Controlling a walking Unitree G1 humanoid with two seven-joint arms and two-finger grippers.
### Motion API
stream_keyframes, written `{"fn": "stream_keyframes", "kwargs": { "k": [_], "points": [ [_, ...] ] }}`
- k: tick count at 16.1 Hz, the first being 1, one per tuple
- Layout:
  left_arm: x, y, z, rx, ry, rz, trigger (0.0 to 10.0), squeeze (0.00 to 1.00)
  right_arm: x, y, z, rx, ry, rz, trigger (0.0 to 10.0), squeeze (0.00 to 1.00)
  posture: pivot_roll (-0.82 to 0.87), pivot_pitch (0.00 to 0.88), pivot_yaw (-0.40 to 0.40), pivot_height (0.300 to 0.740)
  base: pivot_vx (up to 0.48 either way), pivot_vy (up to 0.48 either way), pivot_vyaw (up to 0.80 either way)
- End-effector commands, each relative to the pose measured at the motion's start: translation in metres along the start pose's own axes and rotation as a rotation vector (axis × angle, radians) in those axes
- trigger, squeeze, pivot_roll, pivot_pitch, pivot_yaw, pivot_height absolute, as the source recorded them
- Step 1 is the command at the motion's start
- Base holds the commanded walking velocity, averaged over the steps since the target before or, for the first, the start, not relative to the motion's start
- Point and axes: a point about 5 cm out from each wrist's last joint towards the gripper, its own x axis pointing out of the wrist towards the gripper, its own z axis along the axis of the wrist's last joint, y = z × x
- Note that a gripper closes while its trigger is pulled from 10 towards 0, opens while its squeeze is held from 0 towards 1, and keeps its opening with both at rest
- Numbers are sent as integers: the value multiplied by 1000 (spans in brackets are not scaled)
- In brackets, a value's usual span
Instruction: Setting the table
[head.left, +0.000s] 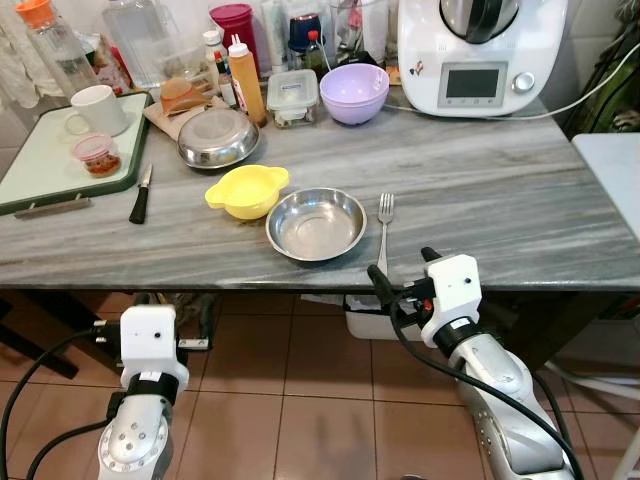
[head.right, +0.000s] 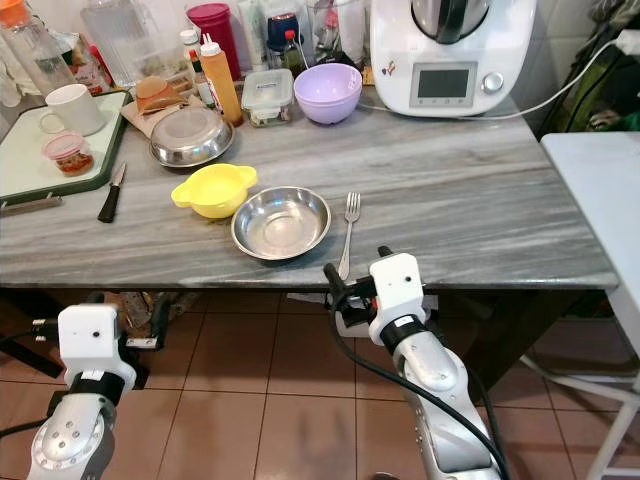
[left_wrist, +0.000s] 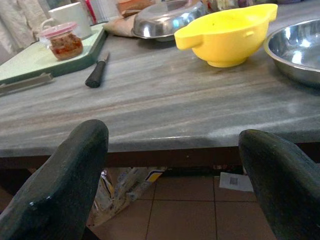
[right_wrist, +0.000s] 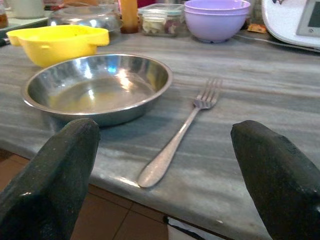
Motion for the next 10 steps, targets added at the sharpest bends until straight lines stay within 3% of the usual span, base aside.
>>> {"fn": "stream_keyframes", "kwargs": {
  "k": [1,10],
  "points": [
    [-1,6,2,9,-13,33,10000,0,2,4,4,-1,-22,24,10000,0,-63,93,78,740,0,0,0],
    [5,-8,10,-18,-56,47,10000,0,8,2,9,-24,-37,58,10000,0,-65,76,37,740,0,0,0]
  ]
}}
